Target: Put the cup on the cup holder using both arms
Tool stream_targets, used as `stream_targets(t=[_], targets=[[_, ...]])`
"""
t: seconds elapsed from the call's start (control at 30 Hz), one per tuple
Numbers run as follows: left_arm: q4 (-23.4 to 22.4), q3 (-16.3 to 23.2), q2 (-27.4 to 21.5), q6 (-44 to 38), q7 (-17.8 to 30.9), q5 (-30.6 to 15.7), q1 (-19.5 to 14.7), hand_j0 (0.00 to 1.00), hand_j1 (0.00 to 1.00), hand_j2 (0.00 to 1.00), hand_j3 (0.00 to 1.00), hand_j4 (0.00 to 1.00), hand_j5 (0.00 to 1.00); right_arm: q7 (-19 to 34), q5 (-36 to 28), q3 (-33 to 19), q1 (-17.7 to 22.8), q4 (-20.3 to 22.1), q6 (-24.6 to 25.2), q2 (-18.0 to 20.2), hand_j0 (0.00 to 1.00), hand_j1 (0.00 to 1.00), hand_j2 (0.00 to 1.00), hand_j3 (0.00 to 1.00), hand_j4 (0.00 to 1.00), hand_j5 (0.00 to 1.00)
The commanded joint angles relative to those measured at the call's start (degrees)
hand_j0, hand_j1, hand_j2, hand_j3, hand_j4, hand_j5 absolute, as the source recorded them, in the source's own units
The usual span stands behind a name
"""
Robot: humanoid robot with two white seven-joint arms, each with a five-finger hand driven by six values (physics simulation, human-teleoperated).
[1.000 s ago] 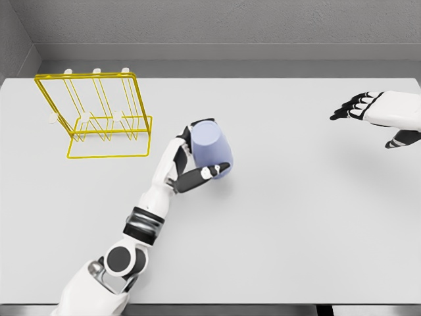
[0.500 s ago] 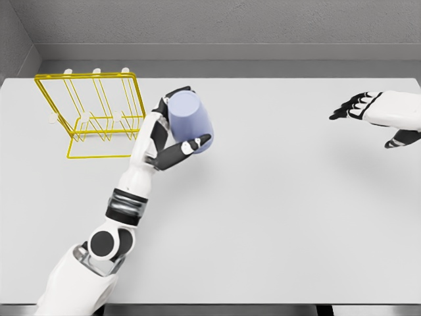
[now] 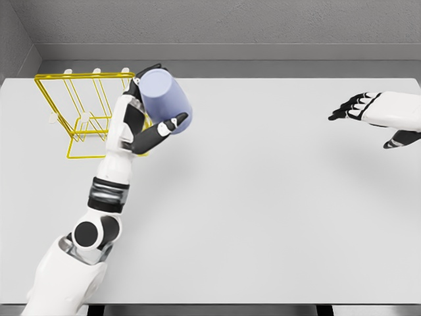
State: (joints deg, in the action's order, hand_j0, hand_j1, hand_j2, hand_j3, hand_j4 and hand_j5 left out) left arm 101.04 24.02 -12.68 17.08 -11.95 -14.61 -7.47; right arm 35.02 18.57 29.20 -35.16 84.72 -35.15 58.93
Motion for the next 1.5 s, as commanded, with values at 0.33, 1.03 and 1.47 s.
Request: stream_targets(t=[0.33,1.03,1.47], targets=[[0.04,-5.04,-3.05,0.06,0.09,-3.67,0.18,0.78,0.78,0.78,0.78,0.78,0.78,-0.02,-0.29,-0.02,-0.09,0.00,0.15,-0.13,1.00,1.00,1.00,1.00,1.00,1.00],[-0.05,-7.59,-4.46,-3.37,0.17,-4.90,0.44,0.78,0.78,0.78,0.78,0.78,0.78,-0.02,-0.38,-0.10,-0.09,-0.09,0.15,-0.31,1.00,1.00,1.00,1.00,1.00,1.00],[-0.14,-8.47,-4.63,-5.65,0.17,-5.34,0.26,0.78,0.78,0.78,0.78,0.78,0.78,-0.02,-0.47,-0.11,-0.09,-0.09,0.15,-0.31,1.00,1.00,1.00,1.00,1.00,1.00]])
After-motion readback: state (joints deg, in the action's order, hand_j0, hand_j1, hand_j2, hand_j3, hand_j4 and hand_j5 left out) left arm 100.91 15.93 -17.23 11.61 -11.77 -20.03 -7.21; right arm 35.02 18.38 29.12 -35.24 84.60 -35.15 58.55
